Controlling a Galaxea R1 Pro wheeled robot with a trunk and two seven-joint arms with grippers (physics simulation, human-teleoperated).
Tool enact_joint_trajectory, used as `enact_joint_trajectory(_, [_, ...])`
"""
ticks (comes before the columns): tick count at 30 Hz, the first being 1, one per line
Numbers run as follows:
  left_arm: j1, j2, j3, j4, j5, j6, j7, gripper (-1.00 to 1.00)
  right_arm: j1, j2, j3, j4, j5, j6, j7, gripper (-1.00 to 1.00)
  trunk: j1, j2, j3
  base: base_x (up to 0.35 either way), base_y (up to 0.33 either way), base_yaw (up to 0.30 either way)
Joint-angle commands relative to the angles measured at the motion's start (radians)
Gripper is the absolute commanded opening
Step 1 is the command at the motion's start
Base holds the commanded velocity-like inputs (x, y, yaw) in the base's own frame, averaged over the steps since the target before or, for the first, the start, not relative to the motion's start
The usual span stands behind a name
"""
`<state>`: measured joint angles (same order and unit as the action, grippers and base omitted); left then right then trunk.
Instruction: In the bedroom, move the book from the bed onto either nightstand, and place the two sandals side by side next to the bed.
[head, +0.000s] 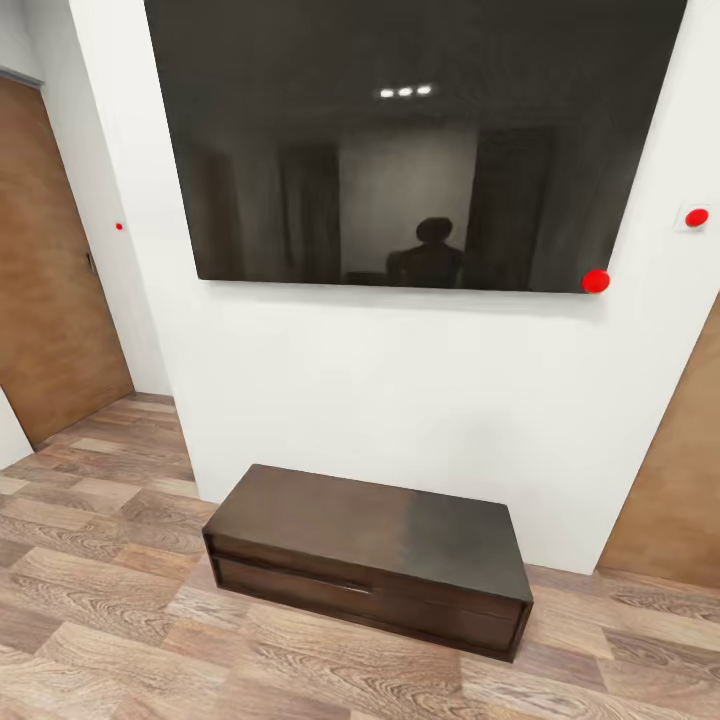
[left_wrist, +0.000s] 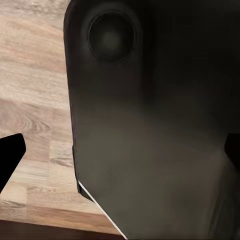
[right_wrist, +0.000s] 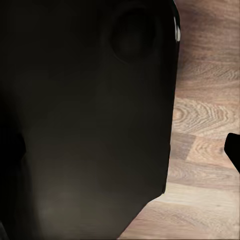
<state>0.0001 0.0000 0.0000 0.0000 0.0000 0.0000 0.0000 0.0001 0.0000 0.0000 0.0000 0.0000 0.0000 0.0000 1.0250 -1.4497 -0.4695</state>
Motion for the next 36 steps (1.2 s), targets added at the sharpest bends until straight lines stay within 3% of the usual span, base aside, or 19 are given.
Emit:
enact_joint_trajectory(1, [0.006,0.006,0.006,0.006,-0.006,0.006,-0.006,1.00,0.006,-0.006,-0.006,0.006,-0.003,-0.006,0.006,1.00,0.000,0.000,0.000,0.000,0.000,0.000])
enact_joint_trajectory(5, [0.029,0.028,0.009,0.024,-0.005,0.018,-0.012,1.00,0.029,-0.014,-0.018,0.029,-0.004,-0.006,0.014,1.00,0.000,0.000,0.000,0.000,0.000,0.000])
enact_joint_trajectory(11, [0.061,0.028,0.009,0.024,-0.005,0.018,-0.012,1.00,0.050,-0.014,-0.018,0.052,-0.004,-0.006,0.014,1.00,0.000,0.000,0.000,0.000,0.000,0.000])
enact_joint_trajectory(34, [0.059,0.027,0.010,0.025,-0.005,0.019,-0.012,1.00,0.049,-0.014,-0.018,0.053,-0.005,-0.004,0.014,1.00,0.000,0.000,0.000,0.000,0.000,0.000])
enact_joint_trajectory(36, [0.050,0.016,0.009,0.013,-0.004,0.019,-0.010,1.00,0.041,-0.010,-0.019,0.043,-0.009,-0.003,0.016,1.00,0.000,0.000,0.000,0.000,0.000,0.000])
